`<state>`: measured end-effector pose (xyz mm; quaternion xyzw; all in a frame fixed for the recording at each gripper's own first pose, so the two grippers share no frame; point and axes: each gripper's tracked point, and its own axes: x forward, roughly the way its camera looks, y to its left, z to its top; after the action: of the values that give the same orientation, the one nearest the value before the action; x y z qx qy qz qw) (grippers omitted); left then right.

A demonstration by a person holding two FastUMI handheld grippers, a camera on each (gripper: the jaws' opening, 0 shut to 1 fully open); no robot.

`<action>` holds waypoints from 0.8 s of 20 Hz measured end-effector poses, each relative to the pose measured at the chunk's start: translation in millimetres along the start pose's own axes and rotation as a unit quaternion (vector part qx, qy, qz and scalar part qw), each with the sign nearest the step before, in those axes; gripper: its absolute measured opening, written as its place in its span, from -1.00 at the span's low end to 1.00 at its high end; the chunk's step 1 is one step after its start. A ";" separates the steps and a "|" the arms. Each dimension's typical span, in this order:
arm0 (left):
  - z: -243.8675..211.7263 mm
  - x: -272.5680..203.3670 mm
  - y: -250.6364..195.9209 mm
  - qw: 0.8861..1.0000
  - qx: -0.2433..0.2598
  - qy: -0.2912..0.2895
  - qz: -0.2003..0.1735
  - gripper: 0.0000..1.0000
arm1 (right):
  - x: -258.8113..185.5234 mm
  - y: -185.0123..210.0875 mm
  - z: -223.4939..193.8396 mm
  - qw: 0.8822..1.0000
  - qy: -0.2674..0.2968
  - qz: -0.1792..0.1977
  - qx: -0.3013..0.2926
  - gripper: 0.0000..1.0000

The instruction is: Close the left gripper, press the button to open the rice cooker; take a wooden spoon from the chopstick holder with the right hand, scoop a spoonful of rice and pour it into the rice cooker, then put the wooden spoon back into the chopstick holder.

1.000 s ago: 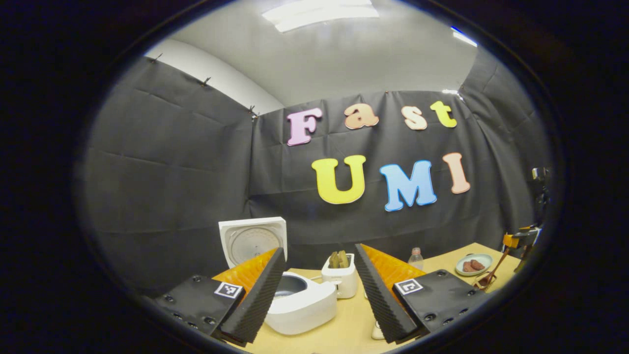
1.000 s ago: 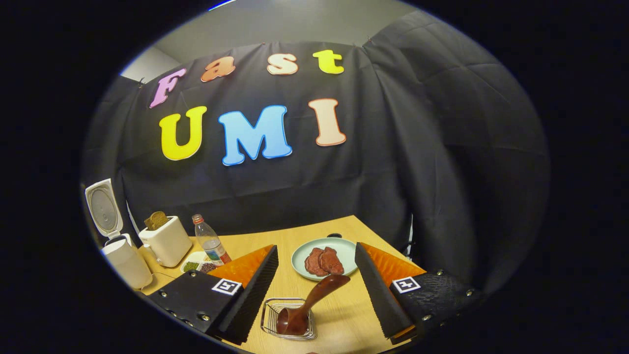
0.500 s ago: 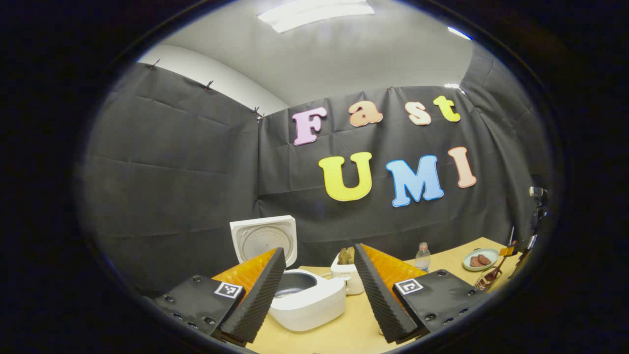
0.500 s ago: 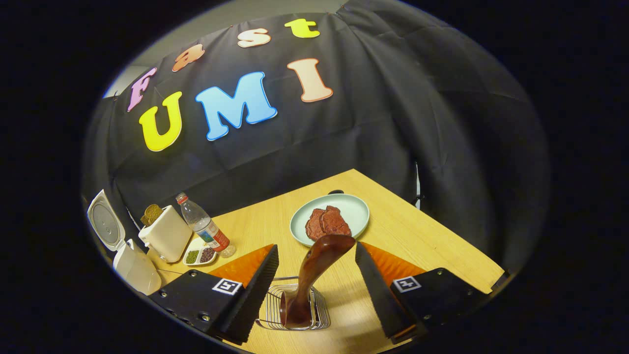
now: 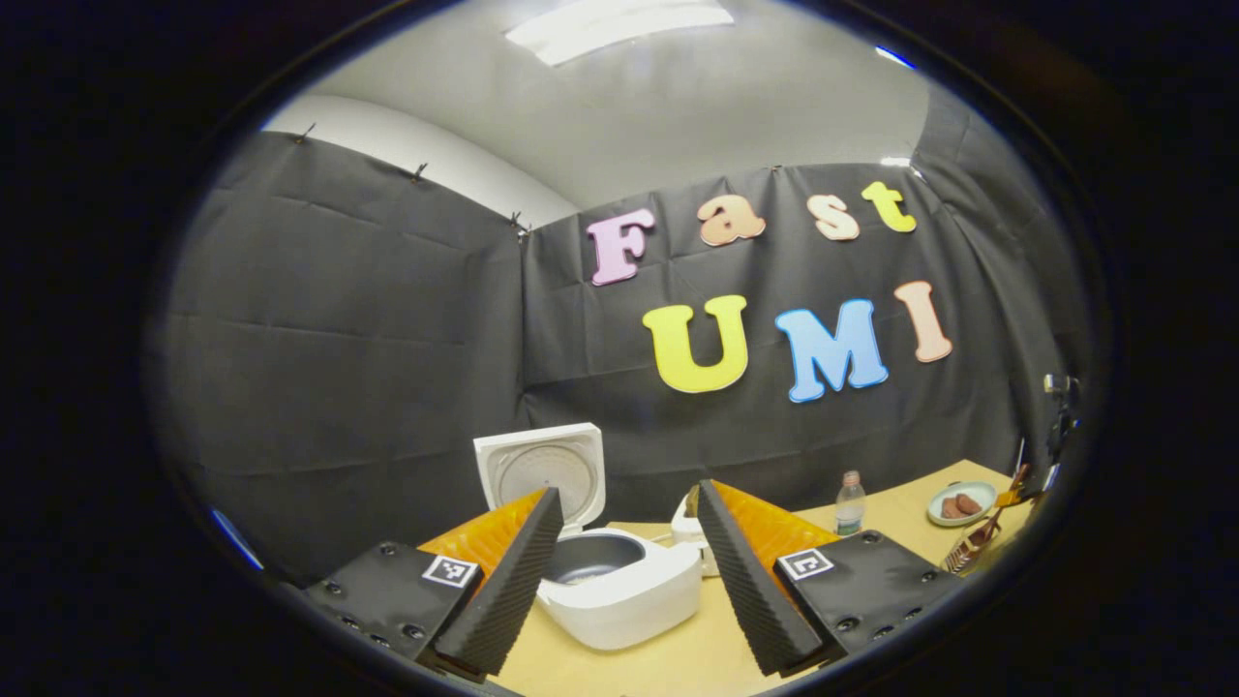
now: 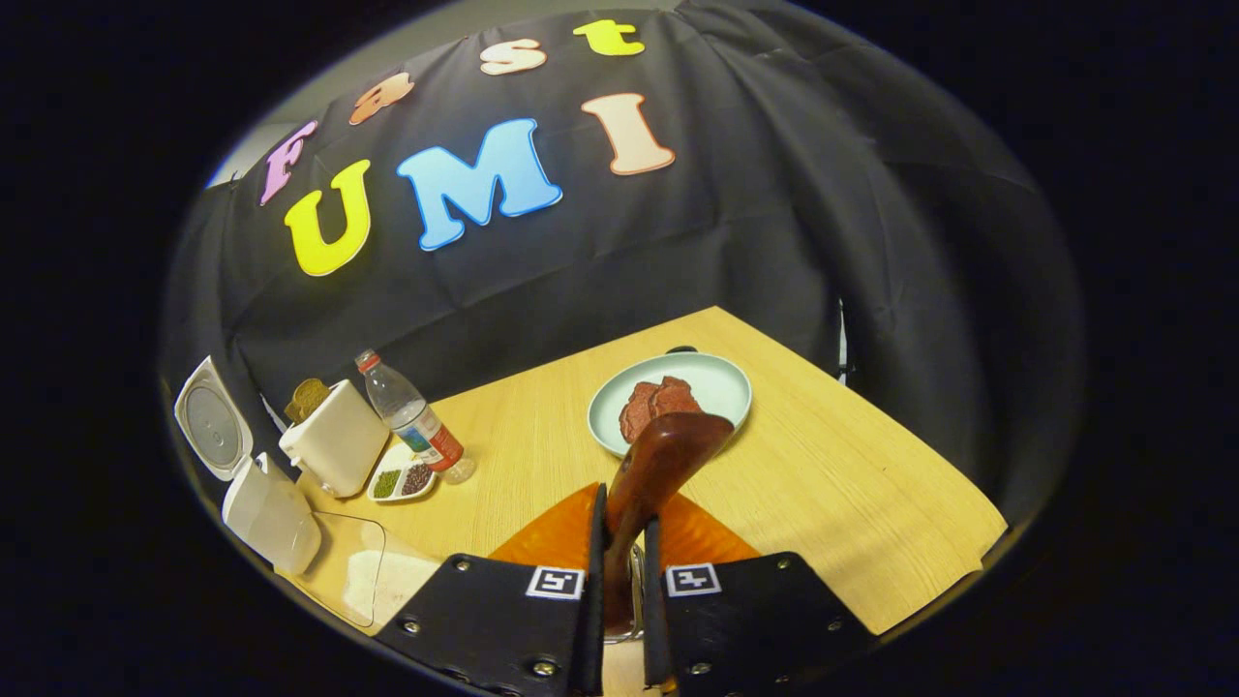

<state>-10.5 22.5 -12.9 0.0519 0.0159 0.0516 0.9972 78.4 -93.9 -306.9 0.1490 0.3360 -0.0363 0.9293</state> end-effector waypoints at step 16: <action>-15.7 25.4 37.1 0.999 -0.030 -0.016 -0.043 0.94 | -90.0 109.5 85.9 0.985 -0.123 0.025 -0.117 -0.78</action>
<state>10.4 63.5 -25.3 0.0221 0.0003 0.0084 0.9997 80.0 -18.4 -159.3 0.0415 0.2175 0.0084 0.9751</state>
